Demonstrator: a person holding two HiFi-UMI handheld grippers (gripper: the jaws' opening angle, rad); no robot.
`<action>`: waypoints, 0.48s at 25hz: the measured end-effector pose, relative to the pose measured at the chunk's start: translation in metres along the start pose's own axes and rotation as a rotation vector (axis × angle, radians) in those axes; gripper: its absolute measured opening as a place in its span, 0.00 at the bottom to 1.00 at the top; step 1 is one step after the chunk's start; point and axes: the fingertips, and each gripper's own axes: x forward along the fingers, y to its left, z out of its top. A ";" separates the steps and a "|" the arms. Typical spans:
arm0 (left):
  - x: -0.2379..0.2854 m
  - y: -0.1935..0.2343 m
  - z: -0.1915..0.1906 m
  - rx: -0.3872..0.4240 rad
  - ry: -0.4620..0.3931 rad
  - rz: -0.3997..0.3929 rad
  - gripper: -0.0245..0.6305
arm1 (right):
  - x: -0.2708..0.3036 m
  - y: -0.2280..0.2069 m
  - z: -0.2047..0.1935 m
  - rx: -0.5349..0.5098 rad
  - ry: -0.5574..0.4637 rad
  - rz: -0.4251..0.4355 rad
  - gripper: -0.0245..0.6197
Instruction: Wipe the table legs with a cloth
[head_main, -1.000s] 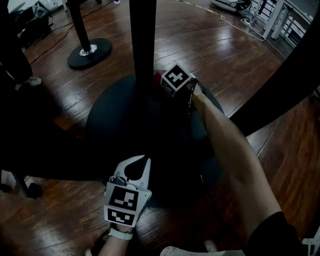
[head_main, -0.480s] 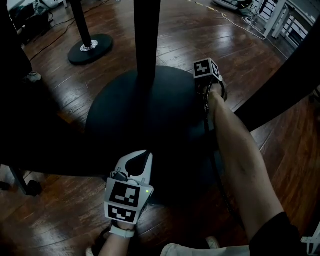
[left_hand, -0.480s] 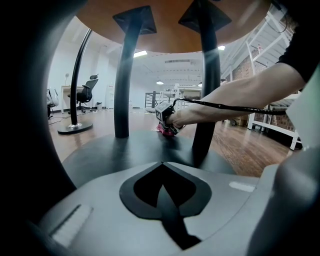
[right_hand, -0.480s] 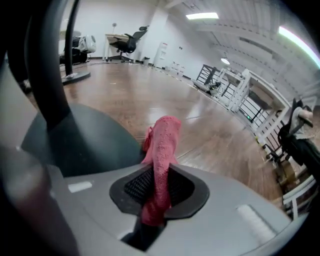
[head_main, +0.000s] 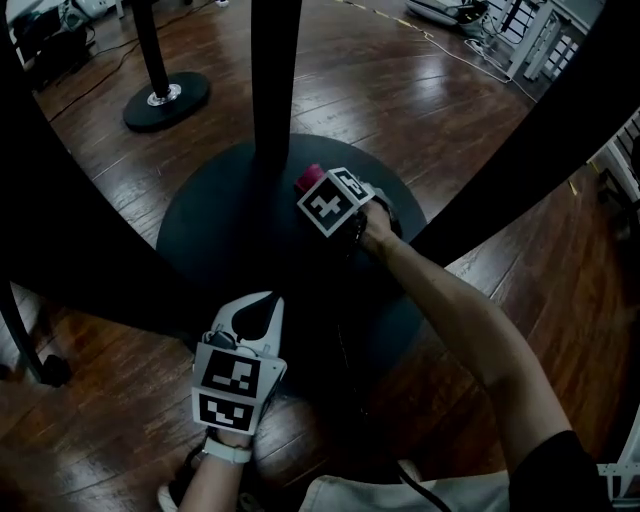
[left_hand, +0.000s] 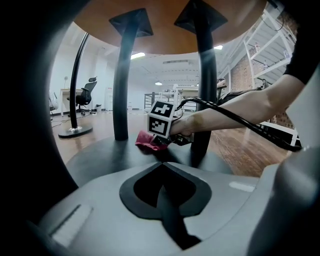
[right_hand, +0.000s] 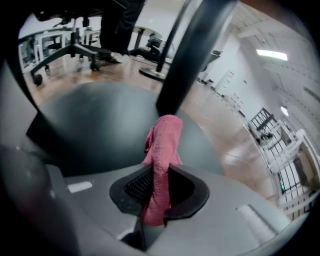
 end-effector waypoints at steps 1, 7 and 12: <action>-0.001 0.003 0.000 -0.002 0.001 0.010 0.03 | -0.010 0.023 0.002 -0.046 -0.019 0.045 0.10; -0.014 0.011 0.013 -0.053 -0.020 0.031 0.03 | -0.078 0.138 -0.036 -0.337 -0.120 0.294 0.10; -0.019 0.010 0.019 -0.050 -0.027 0.035 0.03 | -0.150 0.212 -0.106 -0.552 -0.147 0.574 0.10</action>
